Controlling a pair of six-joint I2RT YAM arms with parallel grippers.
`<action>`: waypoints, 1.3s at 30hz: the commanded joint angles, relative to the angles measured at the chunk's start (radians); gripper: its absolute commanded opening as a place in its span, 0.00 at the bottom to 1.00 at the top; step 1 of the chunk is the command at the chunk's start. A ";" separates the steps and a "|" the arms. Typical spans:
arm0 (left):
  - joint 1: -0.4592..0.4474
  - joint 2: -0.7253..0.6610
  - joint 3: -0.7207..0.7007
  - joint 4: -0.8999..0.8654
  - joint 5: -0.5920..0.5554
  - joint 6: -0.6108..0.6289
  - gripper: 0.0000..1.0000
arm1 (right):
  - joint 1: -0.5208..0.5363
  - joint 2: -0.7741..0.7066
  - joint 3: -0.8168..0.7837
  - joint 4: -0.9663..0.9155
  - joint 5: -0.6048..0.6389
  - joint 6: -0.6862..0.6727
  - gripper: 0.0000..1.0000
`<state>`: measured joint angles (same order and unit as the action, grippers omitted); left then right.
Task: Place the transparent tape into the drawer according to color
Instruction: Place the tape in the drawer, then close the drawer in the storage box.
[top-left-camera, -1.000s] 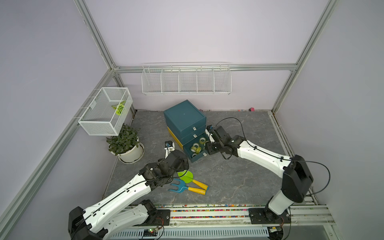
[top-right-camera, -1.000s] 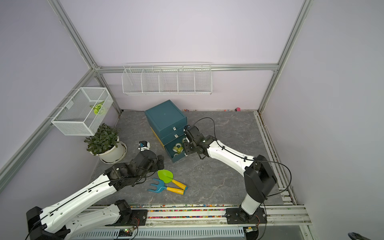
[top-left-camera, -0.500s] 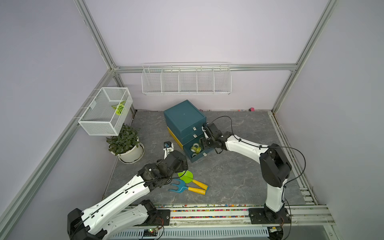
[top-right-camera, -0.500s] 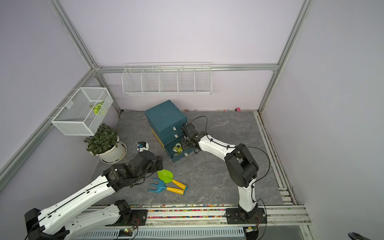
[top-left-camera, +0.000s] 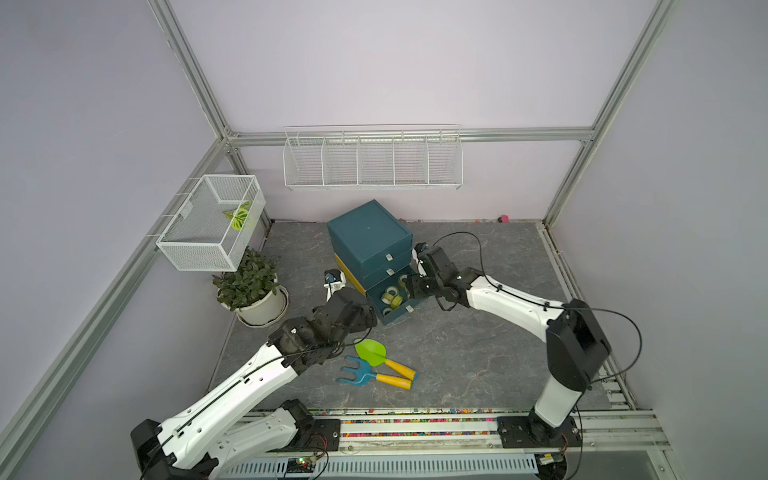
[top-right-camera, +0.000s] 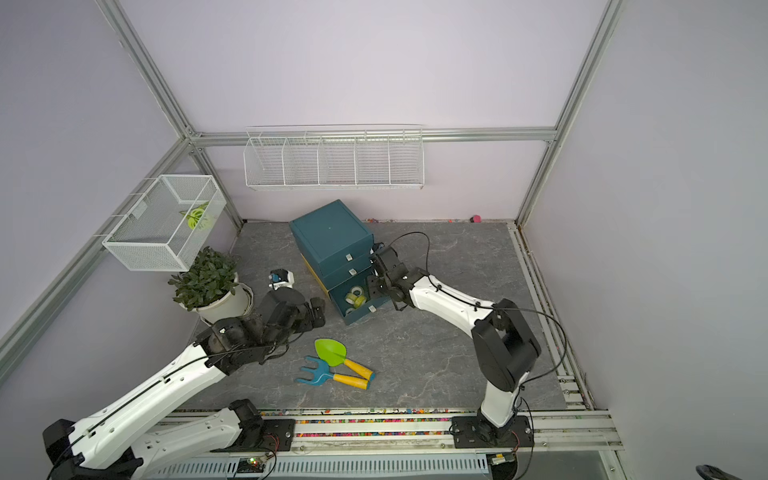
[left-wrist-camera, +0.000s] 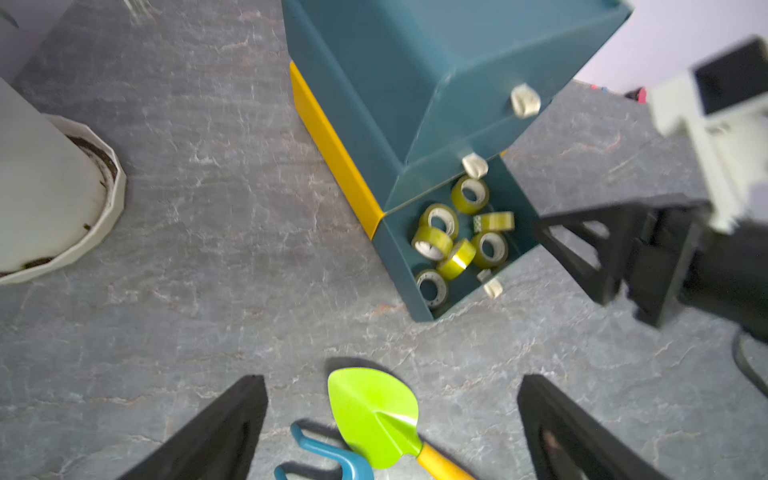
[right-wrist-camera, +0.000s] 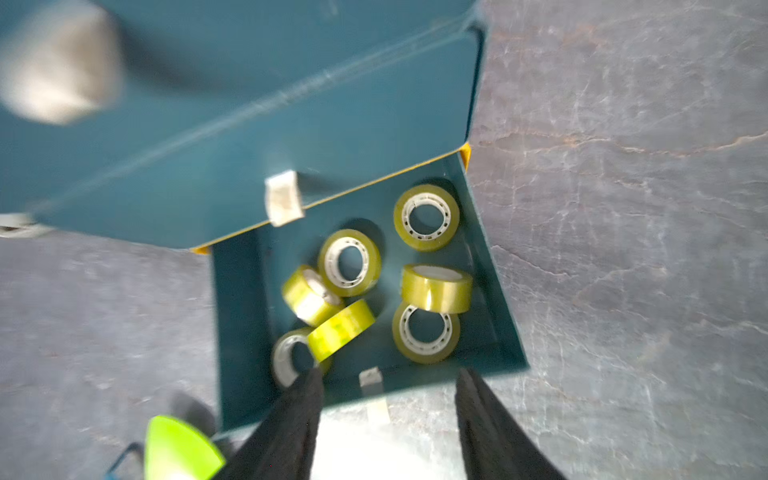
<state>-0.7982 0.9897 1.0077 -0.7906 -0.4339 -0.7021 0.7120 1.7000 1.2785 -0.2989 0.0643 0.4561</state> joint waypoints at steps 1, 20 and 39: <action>0.064 0.033 0.086 0.067 0.049 0.071 0.99 | -0.002 -0.076 -0.089 0.059 -0.037 0.050 0.51; 0.288 0.475 0.372 0.182 0.070 0.123 0.66 | -0.030 -0.163 -0.417 0.211 -0.097 0.142 0.36; 0.300 0.565 0.330 0.154 0.104 0.112 0.56 | -0.103 0.257 -0.132 0.470 -0.235 0.225 0.27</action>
<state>-0.5041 1.5154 1.3491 -0.5694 -0.3573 -0.5922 0.6205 1.9156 1.1057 0.0647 -0.1371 0.6334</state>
